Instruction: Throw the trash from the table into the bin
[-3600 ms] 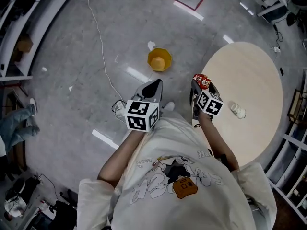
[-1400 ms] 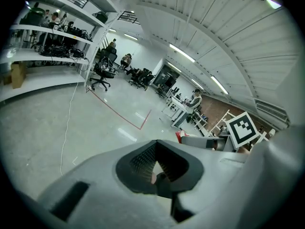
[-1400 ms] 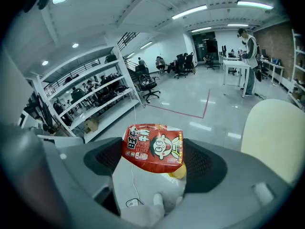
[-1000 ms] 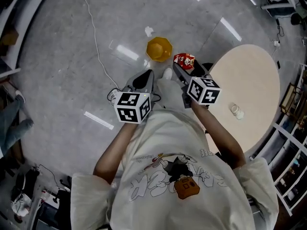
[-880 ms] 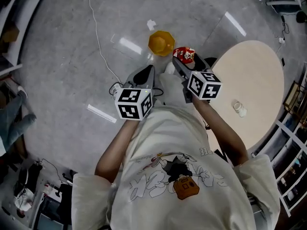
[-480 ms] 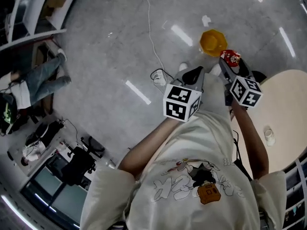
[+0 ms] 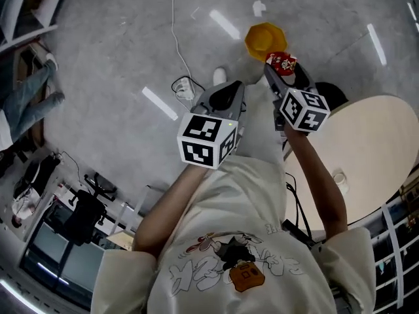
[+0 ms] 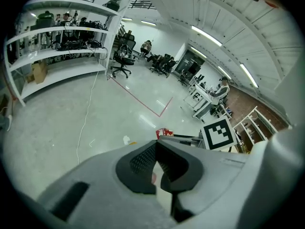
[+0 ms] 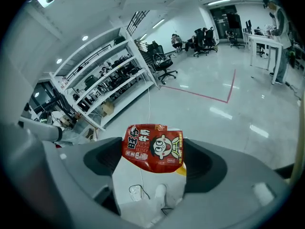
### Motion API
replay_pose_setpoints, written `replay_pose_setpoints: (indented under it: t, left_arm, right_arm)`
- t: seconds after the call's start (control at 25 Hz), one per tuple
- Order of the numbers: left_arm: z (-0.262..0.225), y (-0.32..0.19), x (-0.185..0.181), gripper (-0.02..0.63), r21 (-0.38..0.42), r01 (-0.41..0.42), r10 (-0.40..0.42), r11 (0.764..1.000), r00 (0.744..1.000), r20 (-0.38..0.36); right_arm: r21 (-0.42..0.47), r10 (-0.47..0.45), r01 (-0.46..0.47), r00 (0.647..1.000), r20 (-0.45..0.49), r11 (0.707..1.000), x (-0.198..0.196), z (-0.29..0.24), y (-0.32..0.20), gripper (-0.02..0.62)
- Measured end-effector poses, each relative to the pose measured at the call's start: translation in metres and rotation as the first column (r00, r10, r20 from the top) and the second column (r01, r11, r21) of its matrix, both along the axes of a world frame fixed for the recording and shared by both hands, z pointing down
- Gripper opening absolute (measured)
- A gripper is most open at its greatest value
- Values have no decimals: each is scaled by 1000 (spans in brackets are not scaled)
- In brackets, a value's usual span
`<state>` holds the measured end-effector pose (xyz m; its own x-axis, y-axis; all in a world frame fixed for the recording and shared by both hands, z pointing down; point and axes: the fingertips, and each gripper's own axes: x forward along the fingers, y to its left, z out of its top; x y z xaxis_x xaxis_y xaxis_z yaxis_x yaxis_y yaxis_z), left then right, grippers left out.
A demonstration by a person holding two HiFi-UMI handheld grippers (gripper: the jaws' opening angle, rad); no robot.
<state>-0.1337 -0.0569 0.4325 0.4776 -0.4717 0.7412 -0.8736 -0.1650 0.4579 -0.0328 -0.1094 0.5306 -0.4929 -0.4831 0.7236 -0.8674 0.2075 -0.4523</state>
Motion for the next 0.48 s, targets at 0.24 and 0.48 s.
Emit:
replay_pose_setpoints:
  t: [0.24,0.48]
  left_arm:
    - [36,2,14,0,-44,-3,3,999,1000,-18]
    - [81,-2,5,0,-72,35,-36,997,999,-16]
  right_arm:
    - [-32,-24,23,999,-39,999,9,40,-4,410]
    - [-53,-44,41,997,-61,998,3,93,-10,410]
